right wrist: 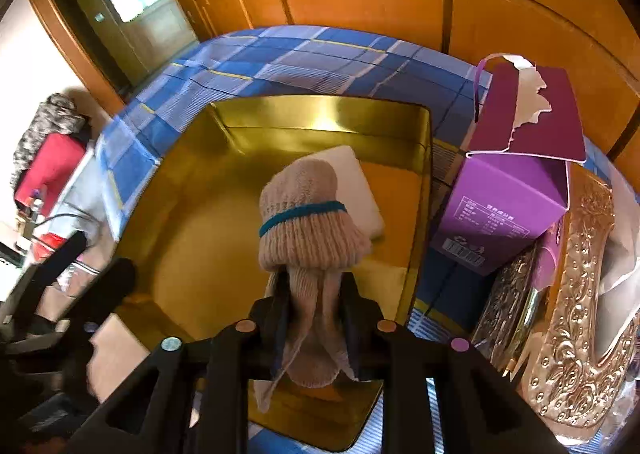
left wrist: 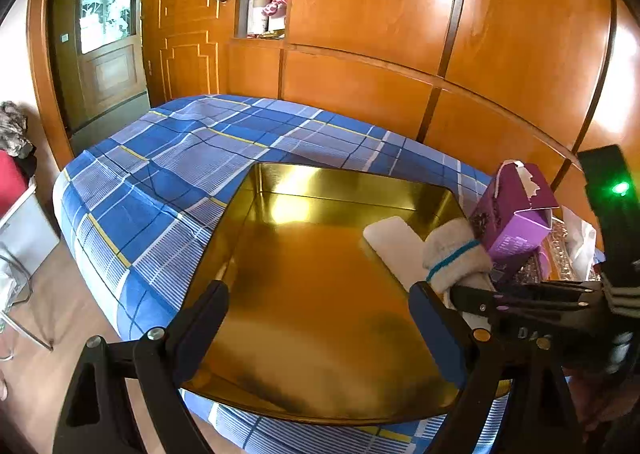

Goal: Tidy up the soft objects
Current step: 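Carry the white knit sock into the gold tray and release it with the right tool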

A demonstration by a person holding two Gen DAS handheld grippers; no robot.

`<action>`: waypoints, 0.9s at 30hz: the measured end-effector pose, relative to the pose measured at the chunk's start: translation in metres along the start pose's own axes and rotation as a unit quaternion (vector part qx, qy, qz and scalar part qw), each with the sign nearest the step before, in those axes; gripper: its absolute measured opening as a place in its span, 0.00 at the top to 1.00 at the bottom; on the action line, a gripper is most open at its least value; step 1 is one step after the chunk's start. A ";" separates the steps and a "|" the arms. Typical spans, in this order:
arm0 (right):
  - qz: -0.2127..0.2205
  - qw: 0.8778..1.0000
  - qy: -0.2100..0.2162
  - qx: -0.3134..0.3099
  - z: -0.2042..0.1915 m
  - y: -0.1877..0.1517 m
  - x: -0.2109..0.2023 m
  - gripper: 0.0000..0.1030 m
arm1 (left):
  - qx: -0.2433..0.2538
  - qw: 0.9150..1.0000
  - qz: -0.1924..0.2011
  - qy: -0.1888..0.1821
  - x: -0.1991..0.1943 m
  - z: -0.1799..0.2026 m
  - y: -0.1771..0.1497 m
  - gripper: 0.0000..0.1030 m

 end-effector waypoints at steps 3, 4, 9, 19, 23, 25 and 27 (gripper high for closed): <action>-0.002 1.000 -0.008 0.008 0.002 -0.001 0.007 0.66 | -0.001 1.000 0.003 0.001 -0.002 -0.001 0.000 0.11; 0.000 1.000 -0.014 0.008 0.004 -0.001 0.008 0.65 | 0.001 1.000 0.006 0.002 -0.003 -0.001 0.001 0.11; 0.011 1.000 -0.029 0.000 0.006 -0.004 0.005 0.57 | 0.005 1.000 0.009 0.003 -0.004 0.000 0.002 0.11; 0.068 0.997 -0.033 0.028 0.013 -0.010 -0.034 0.57 | 0.016 1.000 0.011 -0.005 -0.007 0.010 0.000 0.11; 0.101 0.994 -0.041 0.026 0.015 -0.012 -0.052 0.57 | 0.023 1.000 0.011 -0.010 -0.008 0.017 -0.001 0.11; 0.123 0.991 -0.052 0.021 0.016 -0.015 -0.063 0.57 | 0.028 0.999 0.012 -0.012 -0.009 0.021 -0.002 0.11; 0.144 0.988 -0.062 0.016 0.018 -0.017 -0.073 0.57 | 0.032 0.999 0.014 -0.016 -0.012 0.025 -0.003 0.11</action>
Point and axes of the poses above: each gripper's, at about its wrist camera, not at the fingertips, and x roughly the way its jaws point, z to its right, y to its top, the point moved 9 cm from there along x, roughly the way its jaws point, and after that the axes turned 3 degrees about -y, right-handed, at the moved point
